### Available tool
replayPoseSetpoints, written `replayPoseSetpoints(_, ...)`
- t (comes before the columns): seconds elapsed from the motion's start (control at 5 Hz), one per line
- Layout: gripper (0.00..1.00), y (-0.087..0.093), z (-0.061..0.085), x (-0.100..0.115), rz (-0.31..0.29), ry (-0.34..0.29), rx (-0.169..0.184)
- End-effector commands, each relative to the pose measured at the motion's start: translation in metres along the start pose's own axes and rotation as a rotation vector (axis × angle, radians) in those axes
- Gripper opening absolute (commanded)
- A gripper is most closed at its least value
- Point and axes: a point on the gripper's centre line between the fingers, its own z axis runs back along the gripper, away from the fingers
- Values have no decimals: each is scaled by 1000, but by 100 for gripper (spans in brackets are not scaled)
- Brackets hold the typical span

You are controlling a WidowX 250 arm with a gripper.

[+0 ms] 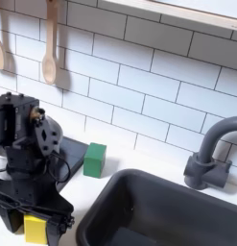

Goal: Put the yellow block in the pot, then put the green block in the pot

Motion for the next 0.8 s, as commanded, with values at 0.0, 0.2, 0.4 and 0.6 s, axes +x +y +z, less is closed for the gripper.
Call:
replayPoseSetpoints(0.0, 100, 0, 0, 2, -1, -3, -2)
replayPoseSetpoints(0.2, 100, 0, 0, 1, -2, -6, -1)
replayPoseSetpoints(0.4, 100, -1, -1, 1, -8, -4, -3)
replayPoseSetpoints(0.6, 0, 0, -1, 1, 13, -11, -8)
